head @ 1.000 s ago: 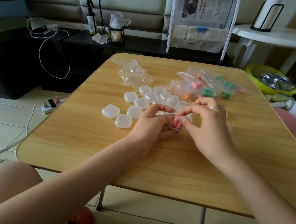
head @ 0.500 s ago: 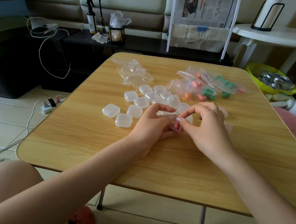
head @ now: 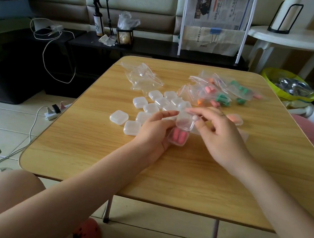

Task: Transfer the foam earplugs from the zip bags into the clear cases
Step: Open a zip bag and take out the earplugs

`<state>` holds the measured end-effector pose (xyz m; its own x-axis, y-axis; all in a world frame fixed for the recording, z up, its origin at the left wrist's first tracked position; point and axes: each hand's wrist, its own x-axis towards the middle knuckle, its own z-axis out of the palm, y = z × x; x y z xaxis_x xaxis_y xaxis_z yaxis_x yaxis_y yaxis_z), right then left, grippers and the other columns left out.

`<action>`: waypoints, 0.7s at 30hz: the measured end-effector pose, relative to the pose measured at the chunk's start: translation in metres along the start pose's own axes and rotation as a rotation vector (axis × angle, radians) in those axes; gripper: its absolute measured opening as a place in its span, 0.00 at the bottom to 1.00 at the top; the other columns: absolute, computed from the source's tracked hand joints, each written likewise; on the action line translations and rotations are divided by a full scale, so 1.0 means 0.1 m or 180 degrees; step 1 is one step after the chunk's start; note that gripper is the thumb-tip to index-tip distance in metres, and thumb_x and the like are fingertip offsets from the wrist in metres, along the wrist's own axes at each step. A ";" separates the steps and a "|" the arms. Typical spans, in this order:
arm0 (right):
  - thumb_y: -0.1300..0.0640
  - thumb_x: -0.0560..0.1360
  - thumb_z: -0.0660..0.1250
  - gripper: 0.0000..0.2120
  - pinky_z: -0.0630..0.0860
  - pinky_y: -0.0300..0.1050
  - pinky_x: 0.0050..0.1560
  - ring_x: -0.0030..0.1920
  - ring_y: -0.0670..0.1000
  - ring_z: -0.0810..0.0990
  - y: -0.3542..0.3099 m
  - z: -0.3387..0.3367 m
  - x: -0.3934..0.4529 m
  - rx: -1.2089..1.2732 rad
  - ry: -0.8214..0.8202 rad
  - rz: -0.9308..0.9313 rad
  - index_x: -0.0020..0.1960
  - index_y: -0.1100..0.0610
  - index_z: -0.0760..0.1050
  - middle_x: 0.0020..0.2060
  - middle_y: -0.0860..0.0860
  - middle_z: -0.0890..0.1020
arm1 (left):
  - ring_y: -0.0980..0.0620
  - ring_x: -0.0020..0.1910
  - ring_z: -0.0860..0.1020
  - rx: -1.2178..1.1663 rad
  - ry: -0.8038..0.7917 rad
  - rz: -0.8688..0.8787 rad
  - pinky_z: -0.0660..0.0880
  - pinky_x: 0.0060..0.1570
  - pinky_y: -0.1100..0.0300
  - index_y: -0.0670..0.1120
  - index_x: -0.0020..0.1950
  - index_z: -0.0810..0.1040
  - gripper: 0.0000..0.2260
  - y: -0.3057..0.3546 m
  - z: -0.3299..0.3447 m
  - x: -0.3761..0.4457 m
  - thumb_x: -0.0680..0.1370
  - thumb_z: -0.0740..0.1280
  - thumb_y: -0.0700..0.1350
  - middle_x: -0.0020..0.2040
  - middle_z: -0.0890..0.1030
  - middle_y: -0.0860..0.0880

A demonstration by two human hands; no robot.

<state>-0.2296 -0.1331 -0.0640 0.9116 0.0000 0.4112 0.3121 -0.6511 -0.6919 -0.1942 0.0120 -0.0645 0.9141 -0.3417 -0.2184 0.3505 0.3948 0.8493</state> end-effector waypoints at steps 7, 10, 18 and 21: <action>0.60 0.74 0.70 0.04 0.66 0.26 0.43 0.42 0.36 0.73 -0.01 0.12 -0.06 -0.0304 0.0225 -0.0175 0.45 0.51 0.80 0.39 0.40 0.76 | 0.51 0.34 0.81 -0.0378 -0.0042 -0.0130 0.80 0.36 0.60 0.38 0.58 0.72 0.08 0.01 0.01 -0.03 0.80 0.58 0.32 0.42 0.81 0.41; 0.61 0.73 0.71 0.04 0.66 0.26 0.42 0.41 0.38 0.74 -0.02 0.12 -0.07 -0.0343 0.0354 -0.0093 0.42 0.53 0.80 0.37 0.40 0.76 | 0.50 0.40 0.81 -0.0222 -0.0031 -0.0110 0.80 0.40 0.61 0.38 0.58 0.72 0.09 0.01 0.01 -0.03 0.80 0.58 0.33 0.50 0.80 0.40; 0.60 0.74 0.70 0.05 0.75 0.37 0.35 0.30 0.43 0.78 -0.01 0.05 -0.02 0.0509 0.0551 0.0680 0.40 0.58 0.77 0.31 0.48 0.80 | 0.52 0.51 0.82 0.1350 -0.0530 0.0388 0.79 0.51 0.59 0.43 0.65 0.73 0.19 0.14 -0.03 -0.10 0.75 0.70 0.39 0.56 0.81 0.46; 0.58 0.75 0.69 0.07 0.74 0.41 0.32 0.26 0.40 0.77 0.00 0.02 0.00 0.0732 0.0632 0.1039 0.39 0.58 0.77 0.28 0.47 0.80 | 0.57 0.59 0.77 0.2603 -0.1156 0.0841 0.77 0.54 0.62 0.51 0.71 0.66 0.37 0.14 -0.07 -0.12 0.66 0.77 0.35 0.65 0.73 0.53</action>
<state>-0.2290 -0.1317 -0.0655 0.9101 -0.3380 0.2397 0.0883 -0.4069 -0.9092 -0.1988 0.0280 -0.0532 0.7754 -0.6268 0.0767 -0.2386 -0.1784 0.9546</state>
